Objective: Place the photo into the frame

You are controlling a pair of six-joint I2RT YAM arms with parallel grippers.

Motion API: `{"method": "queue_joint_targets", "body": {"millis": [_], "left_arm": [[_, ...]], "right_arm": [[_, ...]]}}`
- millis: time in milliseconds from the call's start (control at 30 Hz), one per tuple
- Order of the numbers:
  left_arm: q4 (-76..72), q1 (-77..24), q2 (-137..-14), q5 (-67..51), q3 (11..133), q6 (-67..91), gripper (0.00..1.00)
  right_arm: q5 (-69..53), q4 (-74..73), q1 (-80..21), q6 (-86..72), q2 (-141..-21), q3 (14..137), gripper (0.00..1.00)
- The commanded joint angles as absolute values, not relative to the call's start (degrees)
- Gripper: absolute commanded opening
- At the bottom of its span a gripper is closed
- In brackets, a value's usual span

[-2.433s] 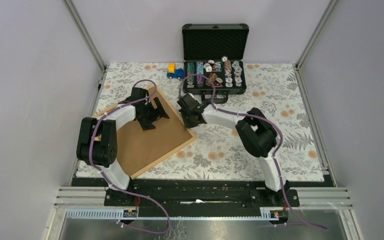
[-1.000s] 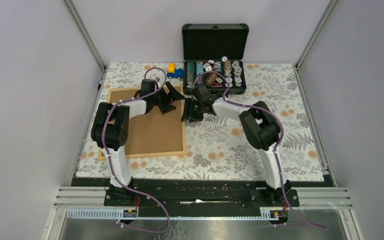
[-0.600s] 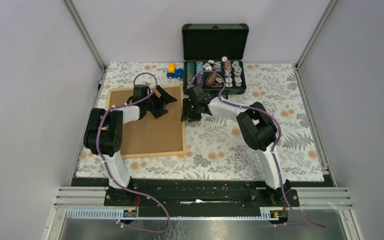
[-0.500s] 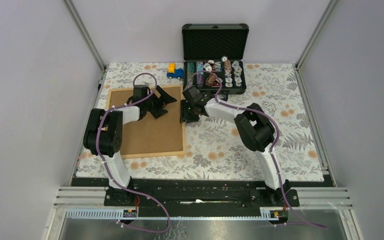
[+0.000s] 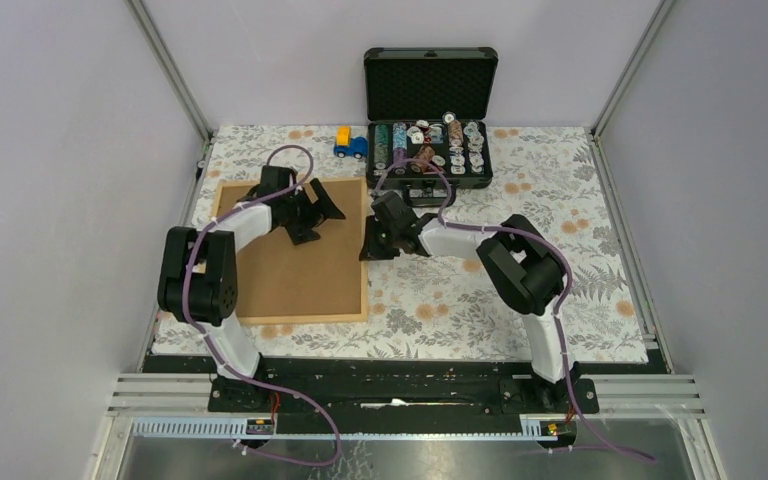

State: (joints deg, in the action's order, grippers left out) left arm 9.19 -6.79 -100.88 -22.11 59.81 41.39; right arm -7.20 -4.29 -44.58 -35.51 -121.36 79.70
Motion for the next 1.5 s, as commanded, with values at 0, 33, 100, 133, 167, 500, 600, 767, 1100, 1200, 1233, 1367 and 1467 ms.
{"method": "queue_joint_targets", "body": {"millis": [0, 33, 100, 133, 167, 500, 600, 767, 1100, 1200, 1233, 1367, 1467], "left_arm": [[25.39, -1.45, -96.65, -19.59, 67.46, 31.61, 0.99], [26.06, 0.49, -95.92, -18.05, 68.28, 31.19, 0.99], [26.59, 5.56, -95.02, -16.76, 68.81, 30.74, 0.99], [26.28, 8.31, -94.86, -16.15, 68.77, 30.72, 0.99], [25.61, 10.87, -94.76, -15.27, 68.64, 30.7, 0.99], [25.94, 25.07, -99.95, -10.6, 72.15, 27.31, 0.99], [25.42, 25.53, -101.18, -11.56, 72.36, 26.52, 0.99], [24.38, 25.76, -103.73, -11.96, 71.93, 25.54, 0.99], [24.26, 25.99, -109.73, -15.36, 71.2, 27.68, 0.99], [24.3, 26.05, -110.79, -16.27, 70.9, 28.3, 0.99], [24.26, 26.03, -110.97, -16.6, 70.78, 28.38, 0.99], [24.01, 26.14, -111.11, -17.4, 70.39, 28.88, 0.99], [23.76, 26.13, -110.71, -17.65, 70.03, 28.91, 0.99]], "right_arm": [[-11.05, -15.56, -46.55, -35.39, -120.75, 66.29, 0.09], [-12.24, -14.21, -46.58, -35.9, -119.2, 63.89, 0.07], [-13.76, -11.99, -46.53, -36.81, -116.08, 59.67, 0.07], [-14.06, -11.59, -46.47, -36.74, -113.96, 58.84, 0.07], [-14.62, -11.61, -46.33, -36.32, -112.55, 58.62, 0.1], [-22.36, -15.21, -36.36, -34.02, -109.94, 72.16, 0.64], [-26.04, -13.83, -34.23, -34.84, -112.91, 77.24, 0.6], [-29.85, -12.33, -34.04, -36.48, -119.3, 83.91, 0.51], [-29.24, -12.05, -33.84, -36.49, -125.55, 88.61, 0.48], [-26.97, -14.33, -33.49, -35.21, -124.0, 88.95, 0.47], [-25.55, -15.47, -33.49, -34.49, -123.07, 89.4, 0.47], [-24.66, -17.41, -33.27, -32.98, -120.86, 91.18, 0.49], [-26.45, -17.36, -33.1, -33.66, -121.9, 92.32, 0.49]]}}
